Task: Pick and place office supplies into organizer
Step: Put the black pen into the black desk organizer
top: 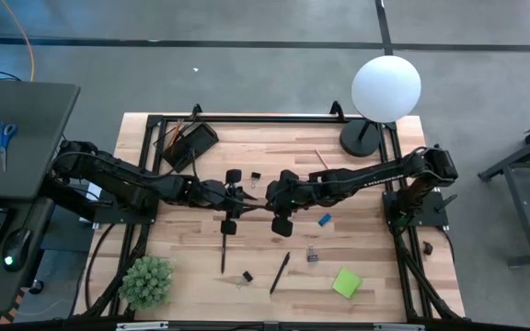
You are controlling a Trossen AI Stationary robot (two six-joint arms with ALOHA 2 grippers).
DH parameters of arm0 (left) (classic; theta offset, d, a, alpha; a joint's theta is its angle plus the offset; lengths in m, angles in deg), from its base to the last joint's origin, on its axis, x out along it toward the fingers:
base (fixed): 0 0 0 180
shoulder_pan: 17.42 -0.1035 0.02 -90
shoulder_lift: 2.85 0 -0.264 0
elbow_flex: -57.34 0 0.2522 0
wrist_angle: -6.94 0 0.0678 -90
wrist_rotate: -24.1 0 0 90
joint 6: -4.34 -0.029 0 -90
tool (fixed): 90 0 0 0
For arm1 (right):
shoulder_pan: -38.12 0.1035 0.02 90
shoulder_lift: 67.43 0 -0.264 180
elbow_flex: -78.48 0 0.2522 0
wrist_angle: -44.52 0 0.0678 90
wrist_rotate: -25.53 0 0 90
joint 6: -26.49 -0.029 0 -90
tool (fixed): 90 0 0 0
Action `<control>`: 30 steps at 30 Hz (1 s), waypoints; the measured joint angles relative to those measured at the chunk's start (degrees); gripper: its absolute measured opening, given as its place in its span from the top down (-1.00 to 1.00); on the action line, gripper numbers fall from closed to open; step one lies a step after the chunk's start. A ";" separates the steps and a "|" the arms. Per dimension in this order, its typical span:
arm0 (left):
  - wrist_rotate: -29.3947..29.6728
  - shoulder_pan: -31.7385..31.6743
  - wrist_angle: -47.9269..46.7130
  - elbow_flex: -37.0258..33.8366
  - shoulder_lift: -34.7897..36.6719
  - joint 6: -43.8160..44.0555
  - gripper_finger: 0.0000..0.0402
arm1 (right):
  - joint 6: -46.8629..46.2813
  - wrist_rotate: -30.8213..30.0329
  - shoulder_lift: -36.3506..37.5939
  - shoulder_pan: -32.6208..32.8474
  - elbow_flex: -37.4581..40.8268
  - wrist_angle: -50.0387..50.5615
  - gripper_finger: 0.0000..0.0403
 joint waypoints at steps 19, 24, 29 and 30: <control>-0.51 0.00 -0.50 -0.47 0.07 -0.10 0.93 | 2.08 -3.12 1.49 0.71 0.07 2.08 0.56; -6.50 -0.04 8.11 -2.99 0.07 -0.45 0.96 | 4.47 -5.22 6.02 3.64 0.07 3.60 0.52; -8.97 -0.07 8.64 -3.13 0.09 0.02 0.97 | 7.69 -12.73 10.73 9.38 0.07 6.30 0.52; -10.31 -0.11 9.31 -3.14 0.09 0.17 0.98 | 8.15 -14.03 10.97 10.49 0.07 6.54 0.52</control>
